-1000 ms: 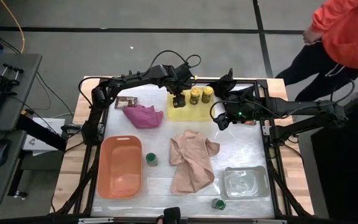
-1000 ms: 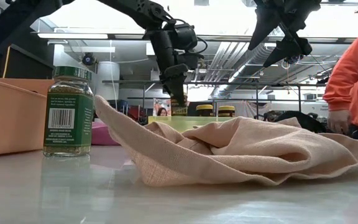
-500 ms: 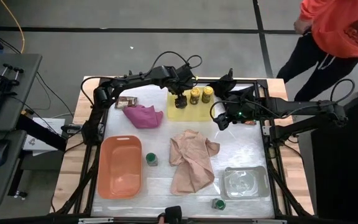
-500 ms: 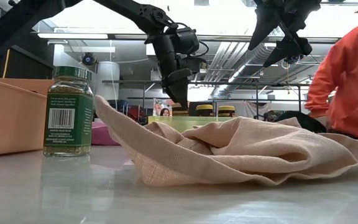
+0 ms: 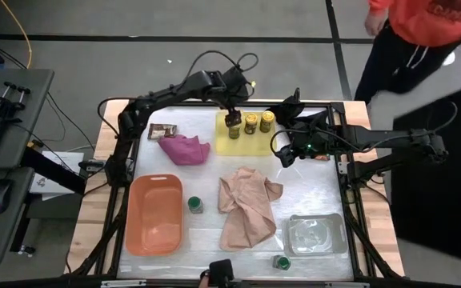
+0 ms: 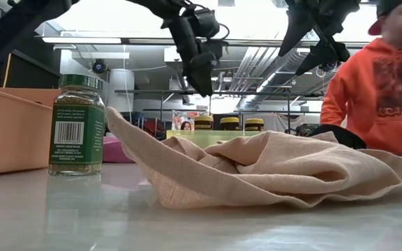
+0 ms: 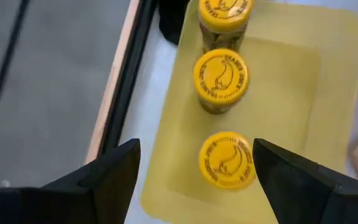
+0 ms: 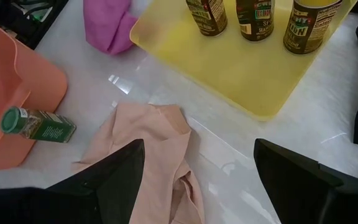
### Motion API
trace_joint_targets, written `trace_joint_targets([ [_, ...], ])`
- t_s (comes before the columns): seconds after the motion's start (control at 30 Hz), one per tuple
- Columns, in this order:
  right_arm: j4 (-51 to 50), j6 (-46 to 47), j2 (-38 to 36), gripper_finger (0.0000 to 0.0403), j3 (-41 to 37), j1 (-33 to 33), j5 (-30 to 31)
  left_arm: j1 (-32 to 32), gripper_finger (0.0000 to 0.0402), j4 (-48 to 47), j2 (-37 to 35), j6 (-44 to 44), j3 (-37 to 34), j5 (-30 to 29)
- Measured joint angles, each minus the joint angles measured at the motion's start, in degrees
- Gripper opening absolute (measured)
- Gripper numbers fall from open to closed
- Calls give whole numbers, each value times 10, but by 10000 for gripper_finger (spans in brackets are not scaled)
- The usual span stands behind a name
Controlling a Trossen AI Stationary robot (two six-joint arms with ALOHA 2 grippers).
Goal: Sort spices by type
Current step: Put the right orange spice pack into the orange bin
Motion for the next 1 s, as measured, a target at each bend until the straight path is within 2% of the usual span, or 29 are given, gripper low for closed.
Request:
trace_joint_targets([
  [0.1, -19, 28, 0, 295, 0, -3, 9, 12, 296, -23, -4, -35, 16, 60],
  [0.3, -150, 77, 0, 295, -13, -40, 19, 42, 296, -23, -21, -123, 16, 289],
  [0.43, -193, 87, 0, 295, -63, -80, 4, 40, 296, -21, -38, -147, 16, 346],
  [0.6, -159, 76, 4, 295, -141, -139, -11, 8, 296, 17, -73, -172, 15, 341],
  [0.73, -133, 60, 8, 295, -162, -178, -10, -24, 296, 89, -121, -187, -14, 267],
  [0.87, -127, 33, 17, 295, -162, -211, 1, -48, 296, 215, -208, -225, -137, 193],
  [1.0, -117, -4, 45, 295, -162, -237, 0, -59, 296, 376, -327, -299, -338, 139],
])
